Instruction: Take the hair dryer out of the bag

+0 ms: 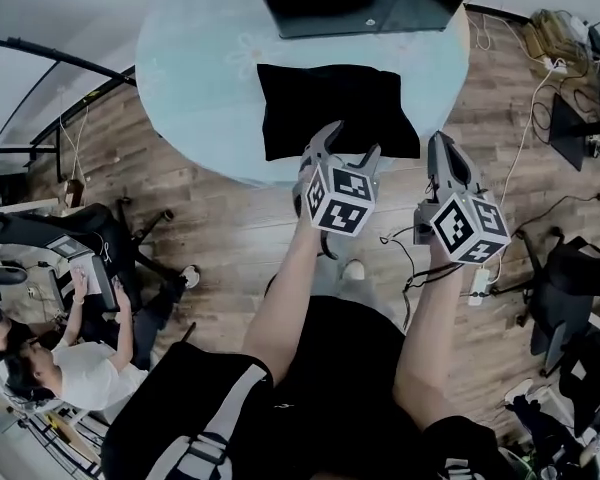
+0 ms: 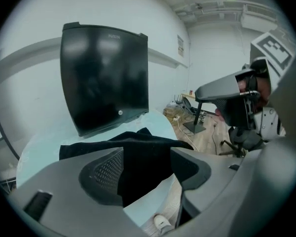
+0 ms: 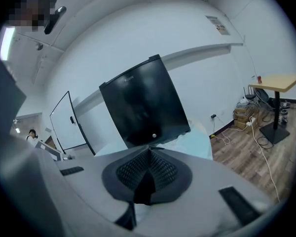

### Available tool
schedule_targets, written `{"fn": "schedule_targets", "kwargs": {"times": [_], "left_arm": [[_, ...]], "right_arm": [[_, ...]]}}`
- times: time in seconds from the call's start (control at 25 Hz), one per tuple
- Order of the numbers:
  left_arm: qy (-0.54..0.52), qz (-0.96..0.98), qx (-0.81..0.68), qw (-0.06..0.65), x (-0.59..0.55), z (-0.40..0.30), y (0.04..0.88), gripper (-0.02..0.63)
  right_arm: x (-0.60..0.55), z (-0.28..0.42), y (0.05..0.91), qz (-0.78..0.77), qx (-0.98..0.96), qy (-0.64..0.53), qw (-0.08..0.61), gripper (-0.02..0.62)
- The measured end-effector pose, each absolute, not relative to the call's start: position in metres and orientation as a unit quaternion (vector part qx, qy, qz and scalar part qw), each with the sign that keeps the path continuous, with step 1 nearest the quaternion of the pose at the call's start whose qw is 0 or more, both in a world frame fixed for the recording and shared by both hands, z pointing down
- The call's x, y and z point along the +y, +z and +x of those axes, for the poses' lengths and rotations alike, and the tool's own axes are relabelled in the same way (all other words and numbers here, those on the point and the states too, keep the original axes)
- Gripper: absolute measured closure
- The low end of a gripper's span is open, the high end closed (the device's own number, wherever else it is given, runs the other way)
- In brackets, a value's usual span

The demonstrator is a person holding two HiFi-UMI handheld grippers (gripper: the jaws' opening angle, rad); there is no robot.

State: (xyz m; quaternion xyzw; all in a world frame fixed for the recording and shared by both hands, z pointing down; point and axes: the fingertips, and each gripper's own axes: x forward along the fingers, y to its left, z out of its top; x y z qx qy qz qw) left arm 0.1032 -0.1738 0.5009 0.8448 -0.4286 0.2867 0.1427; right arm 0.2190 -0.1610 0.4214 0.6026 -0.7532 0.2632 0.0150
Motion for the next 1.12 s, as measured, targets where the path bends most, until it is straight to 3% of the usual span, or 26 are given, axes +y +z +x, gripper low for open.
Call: {"fn": "schedule_targets", "kwargs": {"times": [0.4,0.6,0.88,1.12], "left_arm": [[0.353,0.835,-0.408,0.107,-0.19,0.114,0.545,0.311],[0.375,0.823,-0.416,0.092,-0.197,0.107,0.554,0.366],[0.38,0.811,-0.435,0.095,-0.206,0.093,0.558,0.552],[0.374,0.819,-0.423,0.101,-0.206,0.091,0.561,0.581]], "right_arm": [[-0.171,0.226,0.451,0.616,-0.731,0.29,0.037,0.592],[-0.175,0.224,0.458,0.614,-0.729,0.299,0.041,0.592],[-0.184,0.221,0.458,0.614,-0.729,0.299,0.049,0.592],[-0.192,0.211,0.457,0.608,-0.734,0.296,0.057,0.592]]}}
